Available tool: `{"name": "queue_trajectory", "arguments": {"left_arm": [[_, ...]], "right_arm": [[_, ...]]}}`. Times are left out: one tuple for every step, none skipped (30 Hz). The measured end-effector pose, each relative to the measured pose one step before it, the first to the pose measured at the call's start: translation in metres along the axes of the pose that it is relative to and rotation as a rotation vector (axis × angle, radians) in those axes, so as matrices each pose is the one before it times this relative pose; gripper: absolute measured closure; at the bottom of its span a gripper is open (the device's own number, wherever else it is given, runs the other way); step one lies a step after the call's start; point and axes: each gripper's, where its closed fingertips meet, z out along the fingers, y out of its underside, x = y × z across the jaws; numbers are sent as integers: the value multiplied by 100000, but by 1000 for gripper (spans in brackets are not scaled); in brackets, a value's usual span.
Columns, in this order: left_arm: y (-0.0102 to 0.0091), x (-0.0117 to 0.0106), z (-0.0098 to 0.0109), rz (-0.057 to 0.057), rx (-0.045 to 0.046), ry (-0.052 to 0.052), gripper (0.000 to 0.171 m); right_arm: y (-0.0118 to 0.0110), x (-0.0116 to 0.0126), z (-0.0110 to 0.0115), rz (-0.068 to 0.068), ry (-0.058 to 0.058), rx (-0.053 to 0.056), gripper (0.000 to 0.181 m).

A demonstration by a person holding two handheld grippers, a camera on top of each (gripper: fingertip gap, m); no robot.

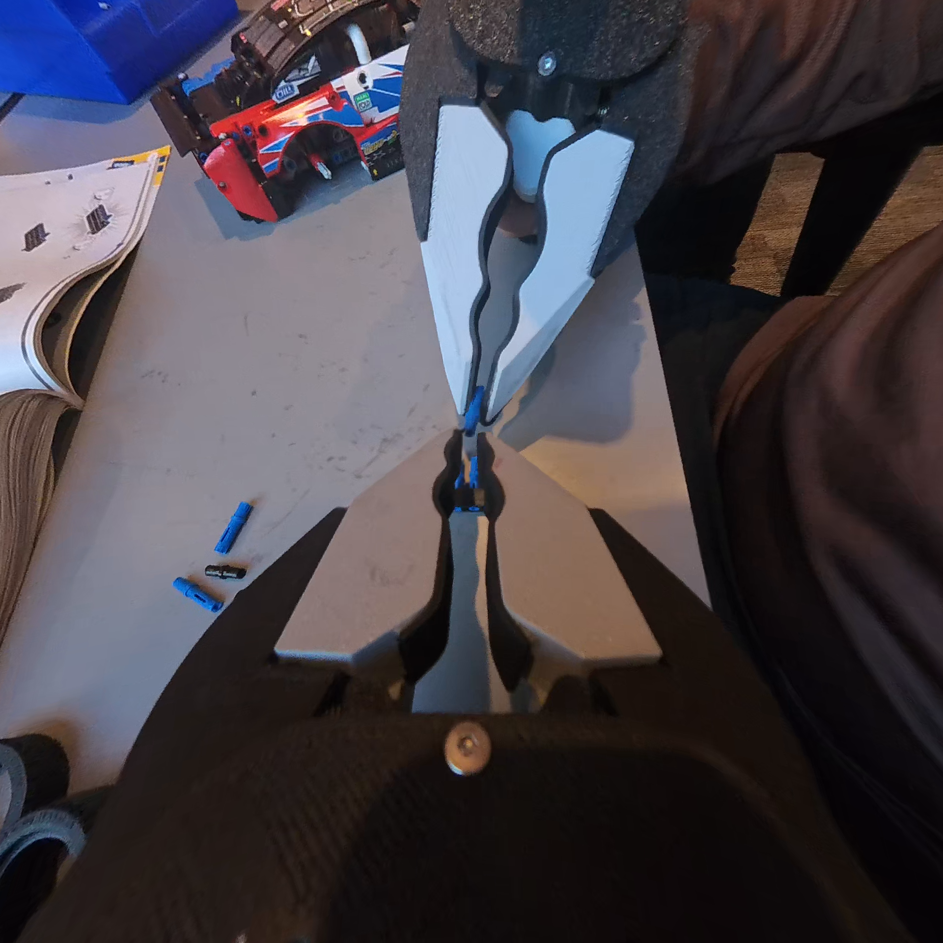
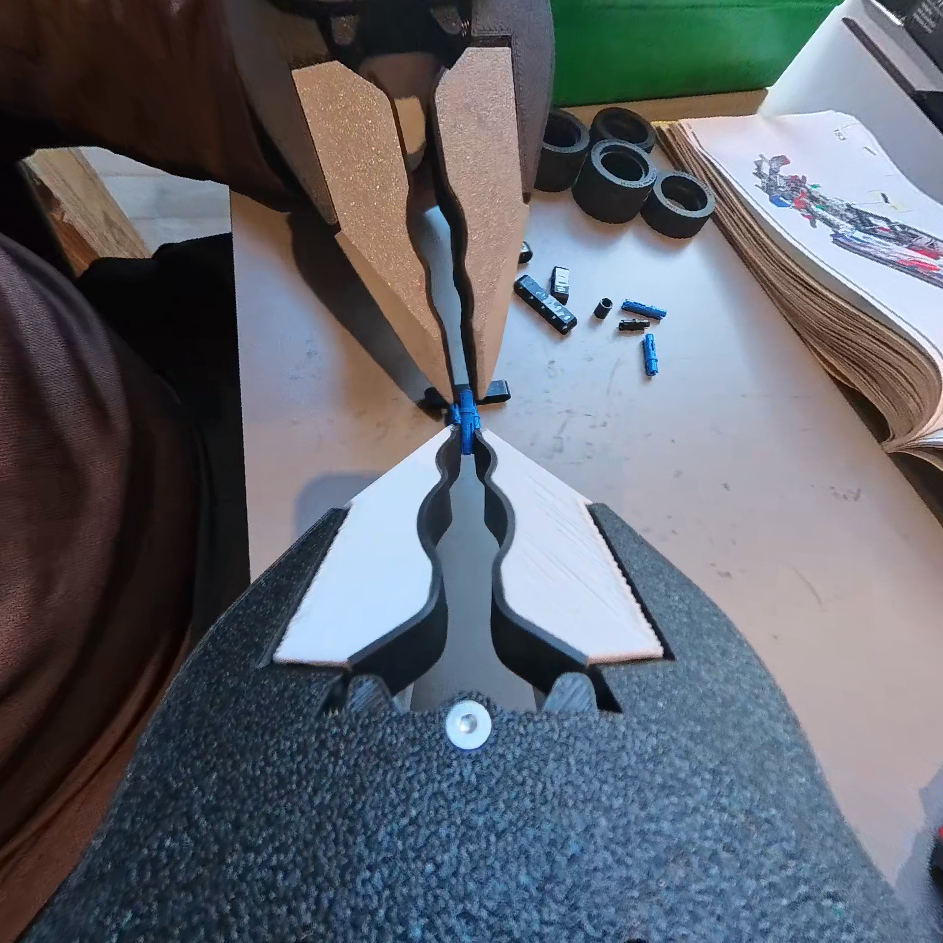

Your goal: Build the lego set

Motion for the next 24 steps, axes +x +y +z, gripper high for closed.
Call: {"name": "queue_trajectory", "arguments": {"left_arm": [[4, 44, 50, 189, -224, -12, 169], [43, 28, 54, 310, -403, -29, 168], [35, 59, 34, 509, -348, 140, 168], [25, 82, 33, 872, -212, 9, 168], [21, 39, 24, 1468, -264, -551, 166], [19, 57, 23, 2226, -262, -864, 166], [9, 158, 17, 2775, -207, -651, 166], [4, 123, 30, 2918, -215, -995, 166], [39, 129, 32, 2920, -432, -1038, 166], [83, 139, 47, 2997, -646, -890, 165], [102, 100, 45, 3097, -831, -1194, 165], [111, 48, 41, 3199, -940, -1659, 166], [61, 65, 52, 3256, -778, -1770, 167], [-37, -4, 54, 3147, -422, -2285, 167], [-20, -120, 40, 2956, -491, -2840, 169], [-7, -39, 42, 2589, -391, -1959, 170], [-28, 29, 33, 1697, -199, -893, 170], [-15, 36, 32, 777, -168, -384, 170], [-1, -23, 43, 283, -68, -463, 170], [-1, -26, 27, 21, 97, -319, 170], [-7, -37, 19, -28, 98, -266, 170], [0, 4, 11, 144, 45, -60, 170], [3, 42, 3, 582, -80, 18, 170], [10, 64, 18, 988, -260, -130, 170]], "right_arm": [[20, -37, 32, 331, -619, -201, 177], [8, -36, 14, 472, -685, -31, 177], [13, -113, 10, 787, -1365, -12, 177], [3, -159, 7, 1174, -2047, 50, 177], [13, -128, 9, 1527, -2097, -68, 177], [83, -140, 55, 1946, -2523, -587, 177], [147, -154, 77, 2119, -2830, -957, 177], [81, -76, 60, 1757, -2104, -644, 177], [35, -54, 31, 1547, -1798, -253, 177], [57, -104, 27, 1948, -2284, -351, 177], [80, -132, 16, 2349, -2525, -450, 177], [83, -137, -1, 2245, -2433, -334, 177], [58, -126, -19, 1956, -2205, -234, 177], [38, -75, -32, 1707, -1694, -36, 177], [9, -57, -35, 1389, -1256, 143, 177], [22, -35, -33, 1111, -925, 78, 177], [57, -50, -9, 1224, -969, -130, 177], [48, -23, -10, 1463, -985, -77, 177], [11, -14, -17, 1436, -868, 97, 177], [-4, 6, -25, 1280, -751, 177, 177], [-13, -7, -13, 1314, -837, 122, 177], [18, -36, -1, 1452, -1074, -3, 177], [36, -55, 15, 1533, -1222, -152, 177], [49, -32, 18, 1360, -938, -233, 177]]}}
